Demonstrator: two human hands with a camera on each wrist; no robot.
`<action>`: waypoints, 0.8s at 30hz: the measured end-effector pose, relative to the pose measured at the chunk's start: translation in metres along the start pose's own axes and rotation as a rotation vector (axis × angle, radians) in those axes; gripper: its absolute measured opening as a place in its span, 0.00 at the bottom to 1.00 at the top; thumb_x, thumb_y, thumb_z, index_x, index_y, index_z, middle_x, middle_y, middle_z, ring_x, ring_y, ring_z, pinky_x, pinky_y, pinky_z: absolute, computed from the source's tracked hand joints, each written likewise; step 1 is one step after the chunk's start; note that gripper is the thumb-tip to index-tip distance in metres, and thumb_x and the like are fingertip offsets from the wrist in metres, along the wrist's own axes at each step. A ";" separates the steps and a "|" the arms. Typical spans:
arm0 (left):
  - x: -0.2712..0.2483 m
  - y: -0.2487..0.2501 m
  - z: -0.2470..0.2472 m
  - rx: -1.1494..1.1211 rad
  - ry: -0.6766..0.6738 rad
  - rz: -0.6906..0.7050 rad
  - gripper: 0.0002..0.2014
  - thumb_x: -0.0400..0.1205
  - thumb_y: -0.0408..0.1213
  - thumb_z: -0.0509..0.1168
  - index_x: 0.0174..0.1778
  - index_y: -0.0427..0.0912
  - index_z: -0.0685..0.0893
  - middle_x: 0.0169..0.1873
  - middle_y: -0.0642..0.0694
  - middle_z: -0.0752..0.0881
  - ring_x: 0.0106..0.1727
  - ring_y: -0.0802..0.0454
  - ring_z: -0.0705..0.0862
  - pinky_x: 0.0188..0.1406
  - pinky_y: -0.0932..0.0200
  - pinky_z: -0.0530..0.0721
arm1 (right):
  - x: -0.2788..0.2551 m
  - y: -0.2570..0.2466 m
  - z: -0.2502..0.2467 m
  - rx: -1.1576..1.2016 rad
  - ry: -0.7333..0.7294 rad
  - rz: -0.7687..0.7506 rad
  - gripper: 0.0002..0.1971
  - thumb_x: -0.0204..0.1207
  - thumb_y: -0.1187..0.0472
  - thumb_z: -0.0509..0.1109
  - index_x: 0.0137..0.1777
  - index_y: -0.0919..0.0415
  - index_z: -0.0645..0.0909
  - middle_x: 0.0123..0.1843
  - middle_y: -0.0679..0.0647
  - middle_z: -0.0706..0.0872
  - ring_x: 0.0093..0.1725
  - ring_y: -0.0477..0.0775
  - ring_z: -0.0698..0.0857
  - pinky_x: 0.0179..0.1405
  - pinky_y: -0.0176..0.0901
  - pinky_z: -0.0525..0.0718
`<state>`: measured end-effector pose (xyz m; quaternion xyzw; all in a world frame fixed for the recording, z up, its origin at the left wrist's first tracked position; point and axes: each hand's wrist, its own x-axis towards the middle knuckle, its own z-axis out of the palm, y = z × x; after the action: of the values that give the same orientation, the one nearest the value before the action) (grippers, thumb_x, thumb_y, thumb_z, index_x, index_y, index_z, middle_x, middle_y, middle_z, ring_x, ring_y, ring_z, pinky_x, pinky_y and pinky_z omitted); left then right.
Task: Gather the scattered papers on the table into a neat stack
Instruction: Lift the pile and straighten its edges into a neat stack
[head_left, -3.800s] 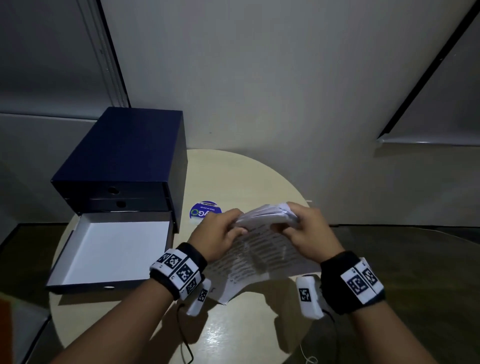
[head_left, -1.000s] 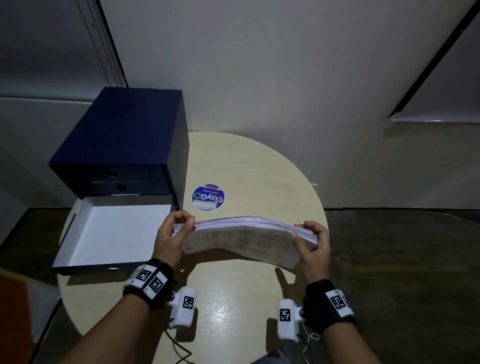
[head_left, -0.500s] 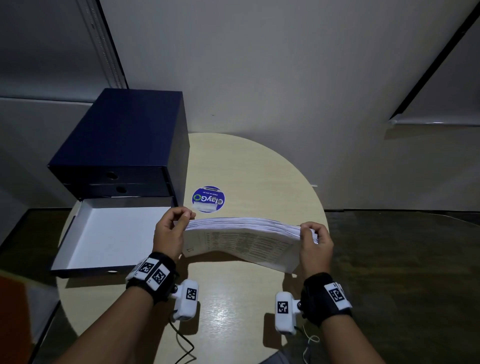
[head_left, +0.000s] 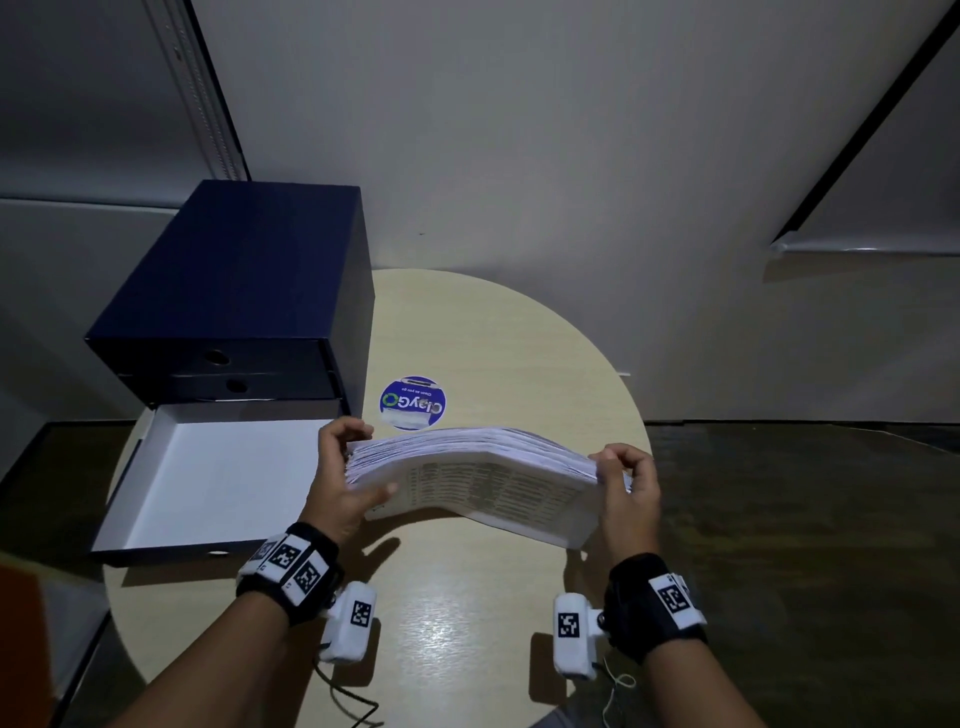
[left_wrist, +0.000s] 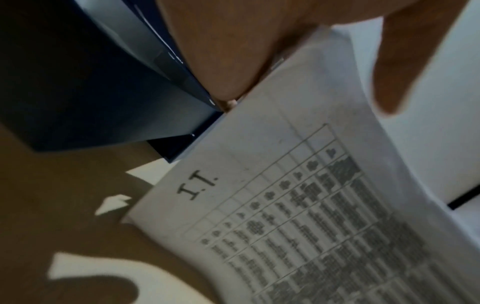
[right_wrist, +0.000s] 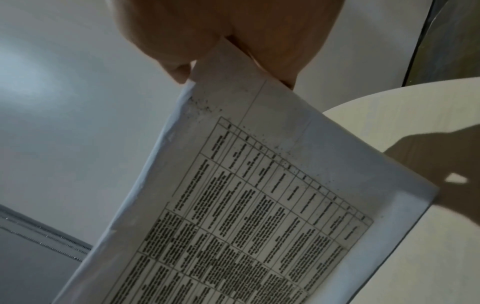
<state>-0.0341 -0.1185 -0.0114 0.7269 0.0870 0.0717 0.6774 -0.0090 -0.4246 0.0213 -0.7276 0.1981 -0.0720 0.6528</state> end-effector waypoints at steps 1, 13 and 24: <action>-0.001 -0.001 0.001 0.039 0.019 -0.035 0.29 0.69 0.26 0.76 0.58 0.56 0.72 0.55 0.52 0.79 0.57 0.55 0.80 0.45 0.63 0.87 | -0.001 -0.001 -0.001 -0.033 -0.029 -0.027 0.03 0.83 0.55 0.68 0.54 0.46 0.79 0.54 0.49 0.84 0.53 0.57 0.84 0.40 0.48 0.82; 0.018 0.091 0.049 0.652 -0.178 0.668 0.15 0.69 0.21 0.58 0.48 0.37 0.82 0.42 0.44 0.85 0.44 0.49 0.79 0.41 0.60 0.75 | -0.009 -0.069 0.054 -0.920 -0.506 -0.819 0.21 0.71 0.61 0.68 0.65 0.50 0.77 0.65 0.51 0.85 0.70 0.58 0.81 0.71 0.57 0.75; 0.027 0.097 -0.005 0.232 0.039 0.090 0.34 0.74 0.56 0.72 0.75 0.54 0.69 0.75 0.48 0.73 0.74 0.50 0.74 0.76 0.40 0.72 | -0.001 -0.096 0.015 -0.091 -0.364 -0.466 0.17 0.78 0.76 0.67 0.48 0.52 0.86 0.43 0.46 0.93 0.45 0.50 0.90 0.41 0.42 0.90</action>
<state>-0.0064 -0.1147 0.0854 0.8020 0.0751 0.1053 0.5832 0.0137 -0.4037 0.1136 -0.7831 -0.0912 -0.0793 0.6101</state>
